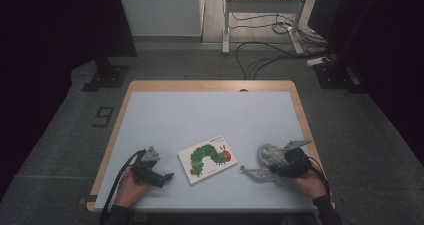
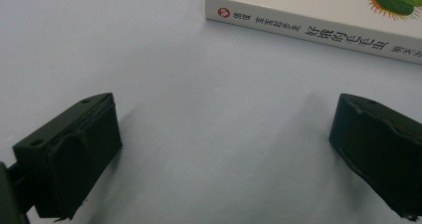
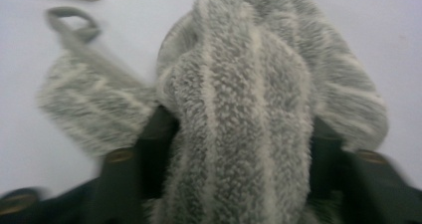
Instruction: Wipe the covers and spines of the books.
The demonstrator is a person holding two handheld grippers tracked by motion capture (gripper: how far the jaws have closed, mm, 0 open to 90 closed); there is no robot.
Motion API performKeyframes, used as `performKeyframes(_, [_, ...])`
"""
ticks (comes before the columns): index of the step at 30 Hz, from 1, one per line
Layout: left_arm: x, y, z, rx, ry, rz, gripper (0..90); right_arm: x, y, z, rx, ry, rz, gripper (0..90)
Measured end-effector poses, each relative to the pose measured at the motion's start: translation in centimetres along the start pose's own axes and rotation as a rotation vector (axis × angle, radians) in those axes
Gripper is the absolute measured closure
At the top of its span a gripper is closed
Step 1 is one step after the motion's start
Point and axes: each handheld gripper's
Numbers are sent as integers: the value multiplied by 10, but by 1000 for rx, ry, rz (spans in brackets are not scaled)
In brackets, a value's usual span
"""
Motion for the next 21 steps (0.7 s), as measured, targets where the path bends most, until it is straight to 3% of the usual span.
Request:
performKeyframes(2, [0, 0, 0, 0, 0, 0, 0, 0, 3, -1, 6, 6, -6, 520])
performKeyframes(10, [0, 0, 0, 0, 0, 0, 0, 5, 6, -4, -4, -7, -8, 549])
performKeyframes(21, [0, 0, 0, 0, 0, 1, 0, 22, 8, -24, 14, -89, -12, 556])
Point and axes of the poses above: each handheld gripper's, and its own axes: x roughly backward along the jaws, z roughly out of its underside, y roughly to its left, and after that the axes turned 6 degrees about -y, right-handed
